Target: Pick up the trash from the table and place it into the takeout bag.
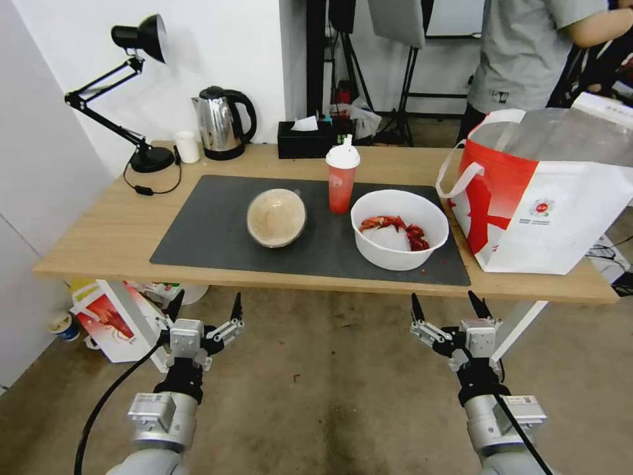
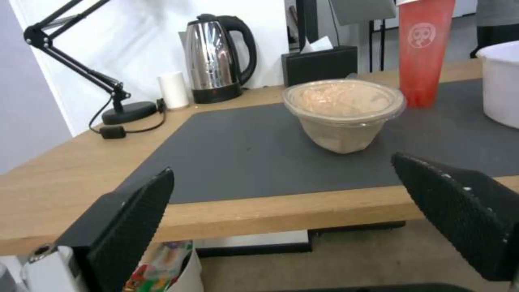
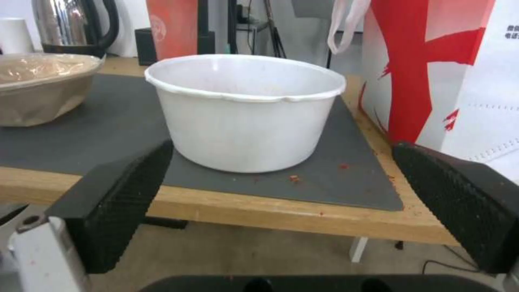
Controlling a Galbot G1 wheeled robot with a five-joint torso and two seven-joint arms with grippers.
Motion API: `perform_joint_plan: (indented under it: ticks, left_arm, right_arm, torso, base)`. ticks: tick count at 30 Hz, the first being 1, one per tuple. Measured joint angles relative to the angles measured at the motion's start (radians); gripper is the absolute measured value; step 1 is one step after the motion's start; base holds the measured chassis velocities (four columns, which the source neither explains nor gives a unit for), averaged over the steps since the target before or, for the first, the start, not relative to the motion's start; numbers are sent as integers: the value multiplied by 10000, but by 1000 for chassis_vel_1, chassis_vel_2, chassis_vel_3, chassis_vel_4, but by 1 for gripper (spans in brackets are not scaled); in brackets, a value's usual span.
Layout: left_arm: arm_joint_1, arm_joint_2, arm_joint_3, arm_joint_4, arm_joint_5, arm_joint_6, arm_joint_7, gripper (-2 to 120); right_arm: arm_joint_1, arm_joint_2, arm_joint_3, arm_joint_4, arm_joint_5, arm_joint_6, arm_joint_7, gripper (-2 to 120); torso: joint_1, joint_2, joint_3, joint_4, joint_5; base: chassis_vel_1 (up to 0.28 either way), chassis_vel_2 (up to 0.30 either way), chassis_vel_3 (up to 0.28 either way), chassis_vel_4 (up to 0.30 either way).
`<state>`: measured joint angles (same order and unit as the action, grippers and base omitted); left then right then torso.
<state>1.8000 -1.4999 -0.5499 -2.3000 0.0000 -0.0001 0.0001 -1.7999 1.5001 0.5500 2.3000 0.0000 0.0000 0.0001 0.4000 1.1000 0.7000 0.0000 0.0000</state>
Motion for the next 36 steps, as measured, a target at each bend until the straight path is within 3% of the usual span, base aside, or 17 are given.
perform_joint_plan:
  ticks: [36]
  left_arm:
    - [0,0,0,0,0,0,0,100]
  right_arm:
    - [0,-1,0,0,0,0,0,100]
  torso:
    - [0,0,0,0,0]
  base:
    - [0,0,0,0]
